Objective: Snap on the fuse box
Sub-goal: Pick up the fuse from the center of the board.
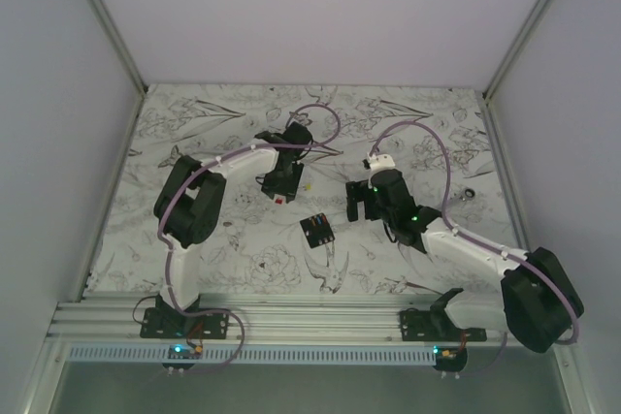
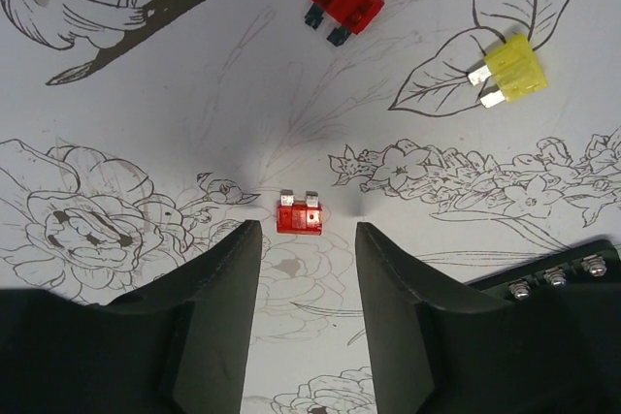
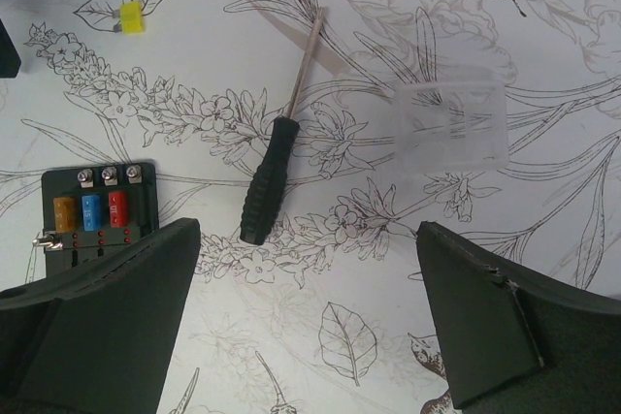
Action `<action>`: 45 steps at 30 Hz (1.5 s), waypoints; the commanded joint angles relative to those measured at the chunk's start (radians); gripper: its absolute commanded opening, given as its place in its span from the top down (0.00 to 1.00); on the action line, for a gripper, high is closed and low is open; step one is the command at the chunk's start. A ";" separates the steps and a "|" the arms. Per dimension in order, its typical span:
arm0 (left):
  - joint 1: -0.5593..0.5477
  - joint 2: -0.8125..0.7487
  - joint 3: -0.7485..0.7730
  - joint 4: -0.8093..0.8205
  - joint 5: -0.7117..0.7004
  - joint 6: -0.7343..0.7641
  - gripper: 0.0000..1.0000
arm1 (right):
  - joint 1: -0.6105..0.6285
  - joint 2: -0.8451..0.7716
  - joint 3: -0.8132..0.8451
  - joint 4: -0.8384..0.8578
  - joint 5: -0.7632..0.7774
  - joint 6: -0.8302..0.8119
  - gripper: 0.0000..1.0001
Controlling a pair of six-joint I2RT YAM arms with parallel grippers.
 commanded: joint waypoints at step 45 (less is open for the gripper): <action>0.031 0.157 0.121 -0.159 -0.003 -0.217 0.67 | -0.007 0.011 0.049 -0.001 -0.015 -0.003 0.00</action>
